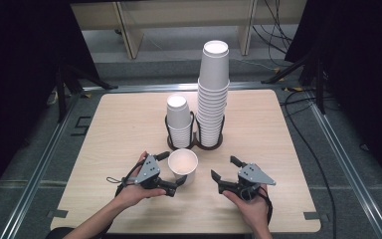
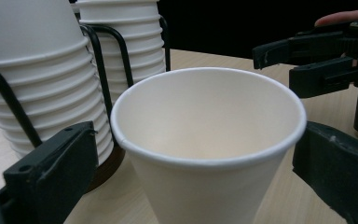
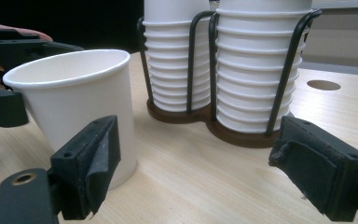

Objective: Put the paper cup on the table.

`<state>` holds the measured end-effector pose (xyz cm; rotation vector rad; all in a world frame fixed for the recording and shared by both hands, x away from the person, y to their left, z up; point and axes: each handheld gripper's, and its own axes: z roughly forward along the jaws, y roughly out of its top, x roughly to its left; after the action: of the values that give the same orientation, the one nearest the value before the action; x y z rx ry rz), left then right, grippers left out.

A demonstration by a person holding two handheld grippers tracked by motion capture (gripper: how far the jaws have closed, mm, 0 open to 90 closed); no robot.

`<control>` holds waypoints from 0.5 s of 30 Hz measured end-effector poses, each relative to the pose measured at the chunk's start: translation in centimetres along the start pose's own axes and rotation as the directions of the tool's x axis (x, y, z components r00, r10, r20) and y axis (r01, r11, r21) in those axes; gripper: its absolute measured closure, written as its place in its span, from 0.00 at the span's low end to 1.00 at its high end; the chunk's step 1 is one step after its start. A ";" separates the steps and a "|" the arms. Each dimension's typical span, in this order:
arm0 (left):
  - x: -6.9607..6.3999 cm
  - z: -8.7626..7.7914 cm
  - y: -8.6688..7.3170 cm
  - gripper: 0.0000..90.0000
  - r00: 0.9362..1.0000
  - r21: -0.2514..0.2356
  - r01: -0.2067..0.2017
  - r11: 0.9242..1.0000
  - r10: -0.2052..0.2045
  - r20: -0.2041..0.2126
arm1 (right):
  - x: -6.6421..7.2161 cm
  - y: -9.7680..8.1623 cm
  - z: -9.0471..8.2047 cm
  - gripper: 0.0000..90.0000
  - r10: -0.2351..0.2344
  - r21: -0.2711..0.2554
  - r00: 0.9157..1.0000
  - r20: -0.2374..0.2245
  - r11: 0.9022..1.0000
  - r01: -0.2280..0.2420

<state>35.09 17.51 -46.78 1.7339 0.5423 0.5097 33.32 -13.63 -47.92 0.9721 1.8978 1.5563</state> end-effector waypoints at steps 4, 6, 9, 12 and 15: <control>1.3 -1.7 0.4 0.00 0.976 0.007 -0.151 0.988 0.151 -0.155 | -0.1 -0.1 0.2 0.16 0.010 -0.028 1.000 -0.013 1.000 -0.010; 2.0 -2.4 0.2 0.00 0.978 0.011 -0.210 0.978 0.210 0.007 | -0.1 -0.2 0.2 0.16 0.023 -0.021 1.000 -0.016 1.000 -0.023; 1.5 -3.5 -0.8 0.00 0.999 -0.008 -0.016 1.000 0.016 -0.044 | -0.2 -0.2 0.1 0.16 0.023 -0.018 1.000 -0.008 1.000 -0.023; 3.1 -5.0 -0.9 0.00 0.989 0.011 -0.128 0.992 0.128 -0.067 | -0.3 -0.2 0.0 0.16 0.032 -0.026 0.999 -0.011 0.999 -0.032; 4.6 -6.3 -1.2 0.00 0.992 0.000 -0.128 0.992 0.128 -0.017 | -0.3 -0.2 0.0 0.16 0.025 -0.035 1.000 0.008 0.999 -0.024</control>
<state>34.89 25.43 -46.36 1.7721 0.4443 0.6156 33.51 -13.88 -48.12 0.9887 1.8535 1.5917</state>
